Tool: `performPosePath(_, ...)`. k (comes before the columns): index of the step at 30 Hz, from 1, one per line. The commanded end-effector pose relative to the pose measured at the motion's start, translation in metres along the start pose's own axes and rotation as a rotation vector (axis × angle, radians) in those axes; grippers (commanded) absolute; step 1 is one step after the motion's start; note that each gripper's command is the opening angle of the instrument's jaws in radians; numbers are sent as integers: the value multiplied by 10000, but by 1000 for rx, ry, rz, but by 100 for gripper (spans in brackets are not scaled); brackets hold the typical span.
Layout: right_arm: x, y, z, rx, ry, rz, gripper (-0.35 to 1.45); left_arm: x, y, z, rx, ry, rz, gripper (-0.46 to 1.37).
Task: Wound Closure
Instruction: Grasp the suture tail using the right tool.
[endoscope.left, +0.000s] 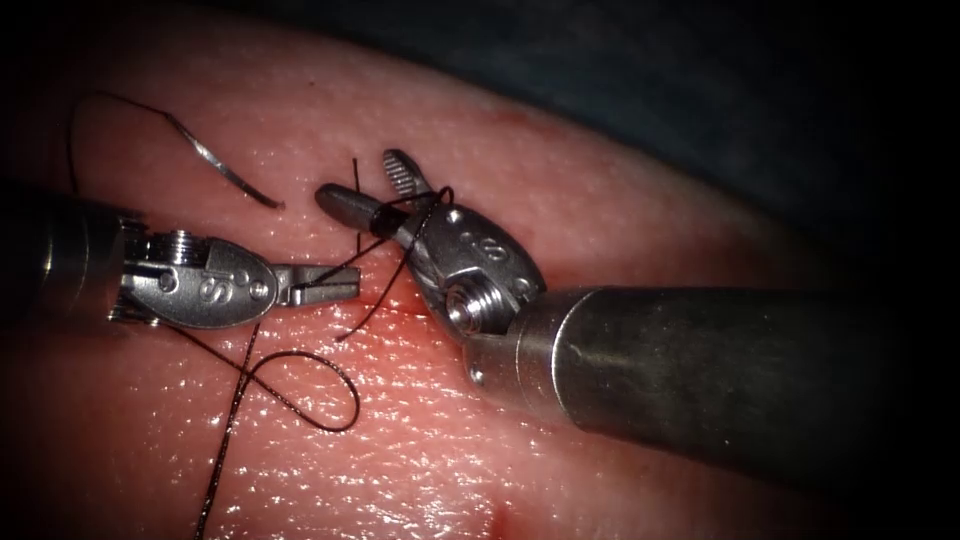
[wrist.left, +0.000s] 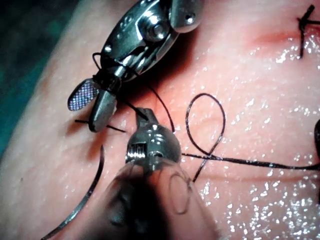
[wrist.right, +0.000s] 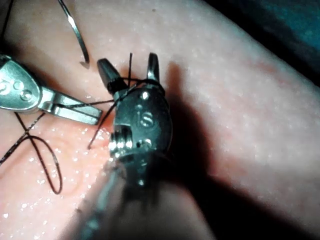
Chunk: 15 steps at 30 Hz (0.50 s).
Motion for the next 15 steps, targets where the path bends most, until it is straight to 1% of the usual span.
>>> performPosePath(1, 0, 0, 1, 6, -3, 1, 114, 0, 0, 0, -3, -2, -5, -35)
performPosePath(8, -2, 2, 12, 28, -11, -3, 114, -8, -2, 5, -2, -8, -7, -35)
performPosePath(15, -10, 0, 21, 36, -27, -8, 113, -17, -6, 11, 1, -11, -13, -35)
